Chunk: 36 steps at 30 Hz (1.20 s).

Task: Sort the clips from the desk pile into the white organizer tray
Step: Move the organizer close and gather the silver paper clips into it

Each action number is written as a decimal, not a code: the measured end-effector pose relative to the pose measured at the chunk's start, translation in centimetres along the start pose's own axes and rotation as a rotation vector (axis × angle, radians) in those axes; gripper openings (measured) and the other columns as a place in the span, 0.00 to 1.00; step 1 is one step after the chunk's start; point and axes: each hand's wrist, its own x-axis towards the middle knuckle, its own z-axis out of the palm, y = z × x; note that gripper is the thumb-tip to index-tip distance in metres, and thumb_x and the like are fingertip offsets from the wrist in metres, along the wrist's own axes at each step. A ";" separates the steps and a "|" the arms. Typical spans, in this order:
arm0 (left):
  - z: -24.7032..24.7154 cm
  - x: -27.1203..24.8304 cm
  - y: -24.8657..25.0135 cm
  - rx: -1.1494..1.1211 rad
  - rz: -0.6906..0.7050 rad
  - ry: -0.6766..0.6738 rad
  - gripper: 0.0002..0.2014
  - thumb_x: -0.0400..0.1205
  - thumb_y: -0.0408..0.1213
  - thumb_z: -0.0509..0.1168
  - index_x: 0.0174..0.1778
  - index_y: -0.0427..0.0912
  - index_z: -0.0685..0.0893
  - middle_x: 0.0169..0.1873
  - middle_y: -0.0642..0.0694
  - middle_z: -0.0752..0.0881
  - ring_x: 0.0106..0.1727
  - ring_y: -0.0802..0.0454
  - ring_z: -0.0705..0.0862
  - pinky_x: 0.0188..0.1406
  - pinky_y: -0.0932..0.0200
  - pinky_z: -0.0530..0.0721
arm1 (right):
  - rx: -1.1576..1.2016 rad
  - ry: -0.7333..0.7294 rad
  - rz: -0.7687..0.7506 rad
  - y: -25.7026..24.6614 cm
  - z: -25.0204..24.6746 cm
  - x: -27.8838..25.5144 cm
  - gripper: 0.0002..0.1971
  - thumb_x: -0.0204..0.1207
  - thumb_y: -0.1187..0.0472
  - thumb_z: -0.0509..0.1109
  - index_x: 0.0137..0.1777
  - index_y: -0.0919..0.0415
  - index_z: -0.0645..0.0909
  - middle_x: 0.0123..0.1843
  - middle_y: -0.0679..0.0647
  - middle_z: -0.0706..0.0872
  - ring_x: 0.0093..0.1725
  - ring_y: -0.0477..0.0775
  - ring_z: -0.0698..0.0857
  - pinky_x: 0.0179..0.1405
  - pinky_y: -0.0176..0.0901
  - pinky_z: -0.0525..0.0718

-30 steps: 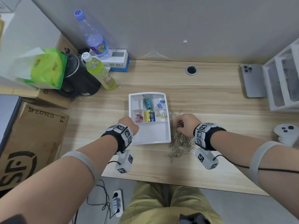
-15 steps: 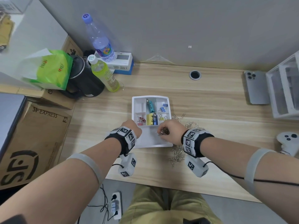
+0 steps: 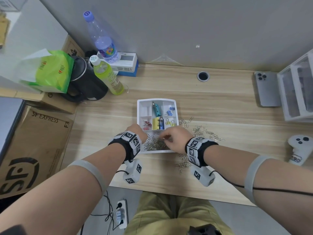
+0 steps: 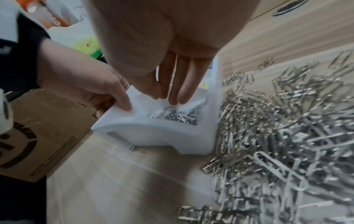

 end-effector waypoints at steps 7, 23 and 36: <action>-0.9 -0.1 -1.3 0.113 -0.001 0.008 0.13 0.81 0.35 0.63 0.30 0.41 0.70 0.27 0.48 0.74 0.26 0.53 0.72 0.23 0.64 0.71 | -0.151 0.183 0.205 4.4 -3.7 -0.8 0.30 0.69 0.54 0.76 0.72 0.50 0.74 0.66 0.50 0.76 0.61 0.50 0.79 0.60 0.45 0.84; -1.3 -0.5 -3.3 0.187 -0.021 -0.002 0.13 0.82 0.36 0.63 0.32 0.40 0.72 0.29 0.47 0.77 0.28 0.53 0.75 0.26 0.63 0.74 | -0.265 -0.027 0.342 10.2 -0.8 -4.9 0.65 0.44 0.45 0.89 0.81 0.43 0.55 0.69 0.52 0.62 0.68 0.55 0.65 0.68 0.52 0.79; -0.4 -1.1 -2.1 0.127 -0.013 -0.031 0.11 0.81 0.32 0.61 0.32 0.38 0.72 0.28 0.45 0.77 0.27 0.51 0.77 0.27 0.62 0.76 | -0.271 -0.014 0.229 7.3 1.1 -3.4 0.69 0.42 0.32 0.82 0.83 0.41 0.47 0.71 0.50 0.62 0.70 0.53 0.65 0.64 0.52 0.81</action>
